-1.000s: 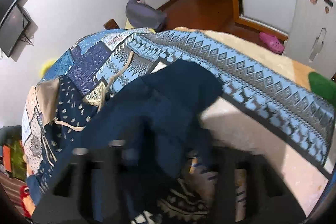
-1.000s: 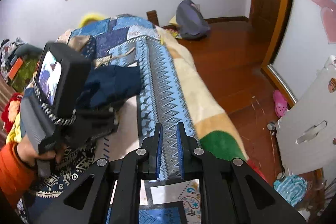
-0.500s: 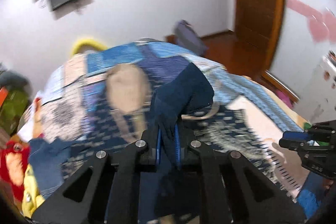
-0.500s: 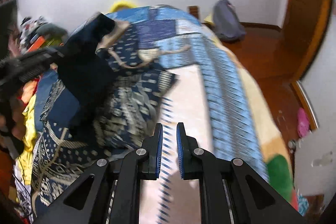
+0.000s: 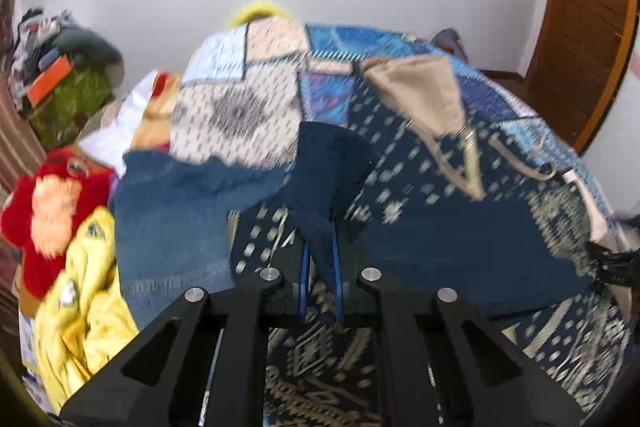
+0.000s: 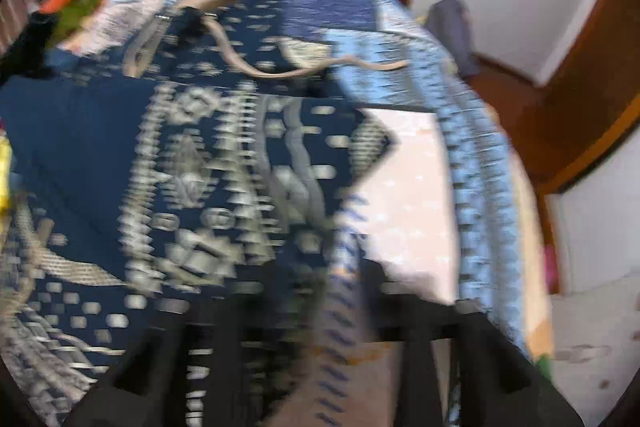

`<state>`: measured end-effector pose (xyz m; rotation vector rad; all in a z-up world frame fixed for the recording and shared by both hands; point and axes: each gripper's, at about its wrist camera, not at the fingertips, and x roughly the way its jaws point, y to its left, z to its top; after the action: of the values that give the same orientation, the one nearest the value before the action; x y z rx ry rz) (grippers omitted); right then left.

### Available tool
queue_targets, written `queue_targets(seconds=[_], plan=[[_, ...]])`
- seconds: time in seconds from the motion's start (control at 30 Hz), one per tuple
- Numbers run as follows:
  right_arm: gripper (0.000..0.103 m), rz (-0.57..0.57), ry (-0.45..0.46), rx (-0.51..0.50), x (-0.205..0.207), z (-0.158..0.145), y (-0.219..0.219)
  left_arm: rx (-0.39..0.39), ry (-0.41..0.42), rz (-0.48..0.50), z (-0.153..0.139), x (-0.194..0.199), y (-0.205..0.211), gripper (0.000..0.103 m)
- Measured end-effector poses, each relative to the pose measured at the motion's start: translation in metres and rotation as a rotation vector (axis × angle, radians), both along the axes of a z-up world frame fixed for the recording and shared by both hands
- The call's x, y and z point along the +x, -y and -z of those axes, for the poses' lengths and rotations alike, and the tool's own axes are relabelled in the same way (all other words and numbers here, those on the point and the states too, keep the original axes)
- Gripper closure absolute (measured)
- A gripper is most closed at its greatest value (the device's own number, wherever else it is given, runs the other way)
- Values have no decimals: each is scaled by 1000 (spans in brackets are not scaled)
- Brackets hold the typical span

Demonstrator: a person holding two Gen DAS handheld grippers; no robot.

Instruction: Fold large clothes

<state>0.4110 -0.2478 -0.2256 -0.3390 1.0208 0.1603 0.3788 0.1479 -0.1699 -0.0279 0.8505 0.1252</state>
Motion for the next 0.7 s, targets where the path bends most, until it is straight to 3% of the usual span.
queue_targets(seconds=[0.03, 0.07, 0.13, 0.23, 0.3, 0.33, 0.47, 0.6, 0.7], plan=[[6, 29, 46, -77, 0, 0, 2, -7, -17, -7, 10, -3, -6, 94], [0, 42, 82, -112, -1, 1, 5, -20, -35, -6, 19, -5, -11, 92], [0, 62, 43, -52, 0, 0, 14, -42, -103, -10, 42, -10, -19, 88], [0, 82, 4, -1, 1, -6, 21, -6, -187, -46, 68, -20, -28, 65], [0, 75, -2, -8, 1, -11, 19, 13, -195, -78, 74, -31, -36, 48], [0, 64, -1, -12, 0, -14, 17, 17, -192, -90, 74, -36, -38, 44], [0, 19, 20, -4, -8, -30, 2, 56, -201, -98, 64, -47, -46, 44], [0, -8, 42, 63, -7, -54, -13, 96, -154, -65, 34, -50, -41, 42], [0, -30, 56, 133, -1, -77, -22, 106, -84, -30, 0, -41, -29, 28]])
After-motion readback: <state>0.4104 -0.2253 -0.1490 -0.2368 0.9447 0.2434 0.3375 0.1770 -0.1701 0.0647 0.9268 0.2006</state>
